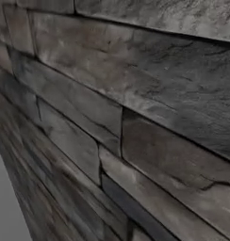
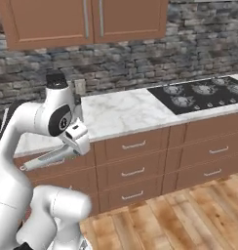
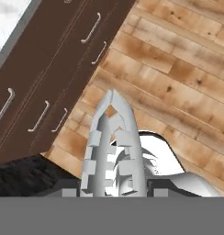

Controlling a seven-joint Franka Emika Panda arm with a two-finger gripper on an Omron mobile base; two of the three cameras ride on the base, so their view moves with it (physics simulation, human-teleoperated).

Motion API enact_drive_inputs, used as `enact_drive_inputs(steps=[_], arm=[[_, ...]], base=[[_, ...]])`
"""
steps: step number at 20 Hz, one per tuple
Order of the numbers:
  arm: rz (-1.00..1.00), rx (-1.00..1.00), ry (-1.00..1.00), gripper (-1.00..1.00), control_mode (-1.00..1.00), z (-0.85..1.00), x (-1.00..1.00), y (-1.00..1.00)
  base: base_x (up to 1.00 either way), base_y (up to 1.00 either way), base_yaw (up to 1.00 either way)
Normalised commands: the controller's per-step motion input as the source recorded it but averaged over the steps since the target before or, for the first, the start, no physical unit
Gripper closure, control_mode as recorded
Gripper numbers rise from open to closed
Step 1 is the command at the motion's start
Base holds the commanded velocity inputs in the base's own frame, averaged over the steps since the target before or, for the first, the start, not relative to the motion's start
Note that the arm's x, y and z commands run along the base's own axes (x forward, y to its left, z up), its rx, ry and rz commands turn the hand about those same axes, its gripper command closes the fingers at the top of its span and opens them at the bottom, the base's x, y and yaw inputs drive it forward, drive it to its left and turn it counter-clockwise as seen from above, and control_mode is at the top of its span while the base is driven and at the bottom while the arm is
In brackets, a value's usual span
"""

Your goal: Pick up the tongs from the counter and place them near the plate next to the oven.

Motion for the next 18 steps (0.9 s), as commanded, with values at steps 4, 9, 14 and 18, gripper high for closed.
enact_drive_inputs(steps=[4, 9, 14, 18], arm=[[0.0, 0.0, 0.0, 1.0, 1.0, 0.0, 0.0, 0.0], [0.0, 0.0, 0.0, 1.0, 1.0, 0.0, 0.0, 0.0], [0.0, 0.0, 0.0, 1.0, 1.0, 0.0, 0.0, 0.0], [0.0, 0.0, 0.0, 1.0, 1.0, 0.0, 0.0, 0.0]], base=[[0.0, -0.42, -0.71], [0.04, -0.34, -0.68], [0.28, -0.25, -0.61], [0.49, -0.09, -0.53]])
